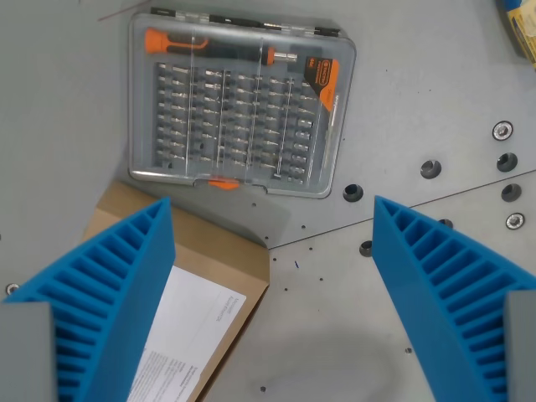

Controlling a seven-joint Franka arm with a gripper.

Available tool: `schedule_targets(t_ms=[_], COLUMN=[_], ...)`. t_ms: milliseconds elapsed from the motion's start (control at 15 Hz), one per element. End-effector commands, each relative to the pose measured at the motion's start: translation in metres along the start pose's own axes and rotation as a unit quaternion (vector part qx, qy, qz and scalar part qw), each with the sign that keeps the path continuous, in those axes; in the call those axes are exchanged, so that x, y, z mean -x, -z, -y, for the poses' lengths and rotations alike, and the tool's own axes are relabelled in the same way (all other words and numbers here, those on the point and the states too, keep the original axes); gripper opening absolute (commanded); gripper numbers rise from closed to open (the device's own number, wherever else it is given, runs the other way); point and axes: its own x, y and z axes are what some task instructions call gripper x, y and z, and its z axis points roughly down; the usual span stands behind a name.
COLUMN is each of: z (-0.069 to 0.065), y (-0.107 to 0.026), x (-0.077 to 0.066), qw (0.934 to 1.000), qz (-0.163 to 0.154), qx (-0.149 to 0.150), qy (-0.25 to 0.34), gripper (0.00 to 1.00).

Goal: Move above the white socket

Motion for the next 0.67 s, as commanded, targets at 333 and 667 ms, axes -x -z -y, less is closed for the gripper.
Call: schedule_targets(t_ms=[333, 667], z=[0.0, 0.0005], y=[0.0018, -0.0003], x=[0.0001, -0.0017], qw=[1.0, 0.9999], qz=[-0.002, -0.003], qx=[0.0, 0.0], qy=[0.002, 0.015], gripper=[1.0, 1.0])
